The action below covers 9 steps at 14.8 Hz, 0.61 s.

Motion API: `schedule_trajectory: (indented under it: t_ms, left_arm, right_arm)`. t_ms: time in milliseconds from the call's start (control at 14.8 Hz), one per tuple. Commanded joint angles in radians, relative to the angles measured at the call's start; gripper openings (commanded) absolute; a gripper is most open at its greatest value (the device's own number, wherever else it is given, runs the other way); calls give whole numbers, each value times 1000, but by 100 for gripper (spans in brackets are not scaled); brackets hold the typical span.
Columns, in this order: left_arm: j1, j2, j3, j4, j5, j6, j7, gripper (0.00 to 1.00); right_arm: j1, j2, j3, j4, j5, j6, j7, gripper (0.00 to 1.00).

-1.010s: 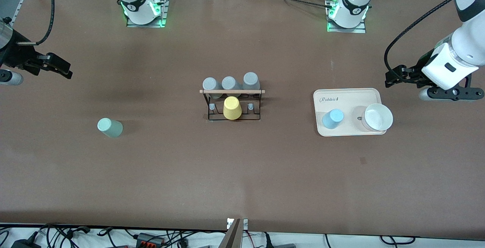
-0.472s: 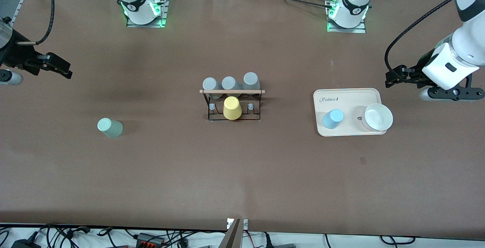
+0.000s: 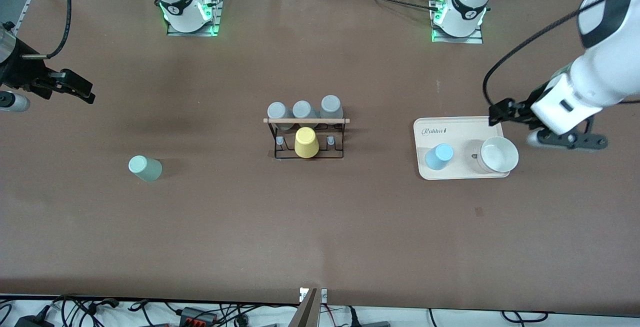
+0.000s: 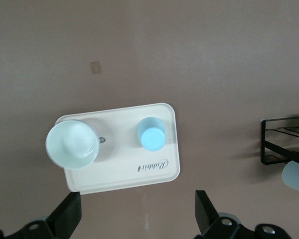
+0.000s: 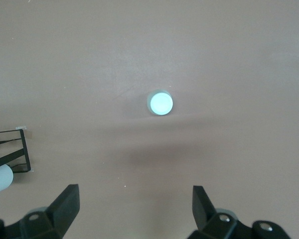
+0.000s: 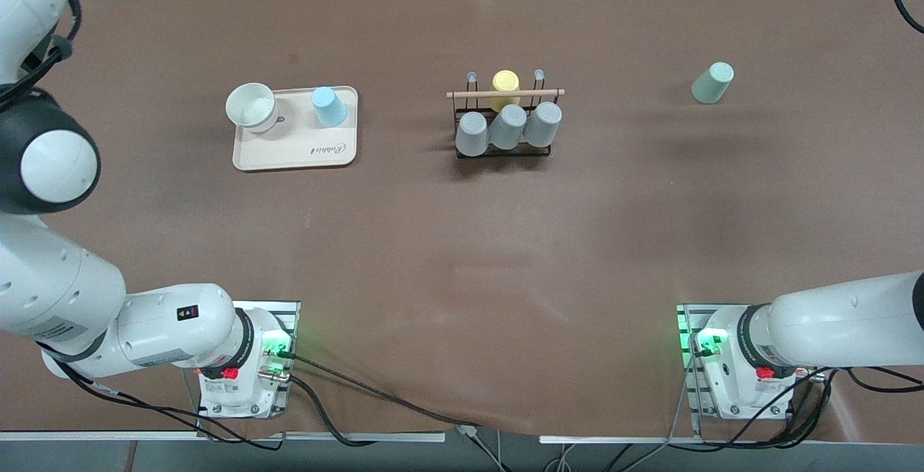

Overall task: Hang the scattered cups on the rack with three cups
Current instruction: 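Reach the left gripper down to the light-blue cup on the tray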

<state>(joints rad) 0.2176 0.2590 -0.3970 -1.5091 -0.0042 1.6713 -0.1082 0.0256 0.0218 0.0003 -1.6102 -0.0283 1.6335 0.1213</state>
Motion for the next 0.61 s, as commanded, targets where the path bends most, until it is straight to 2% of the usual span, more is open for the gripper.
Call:
schedule_trajectory:
  t_ms: [0,202,472,539]
  left_arm:
    - [0,132,-3,55,-8,62,8,100]
    - [0,248,-3,47,16,151,7,100]
    - [-64,266,-3,-135,166,316,-1,100]
    - [-57,269,-5,-169,174,356,-8,100]
  right_arm:
    - [-9,9,6,24,15,-20,3,100]
    - [-7,9,6,20,16,-20,4,100]
    - [-1,7,7,18,16,-18,4,100]
    - [0,6,7,18,16,-18,4,100]
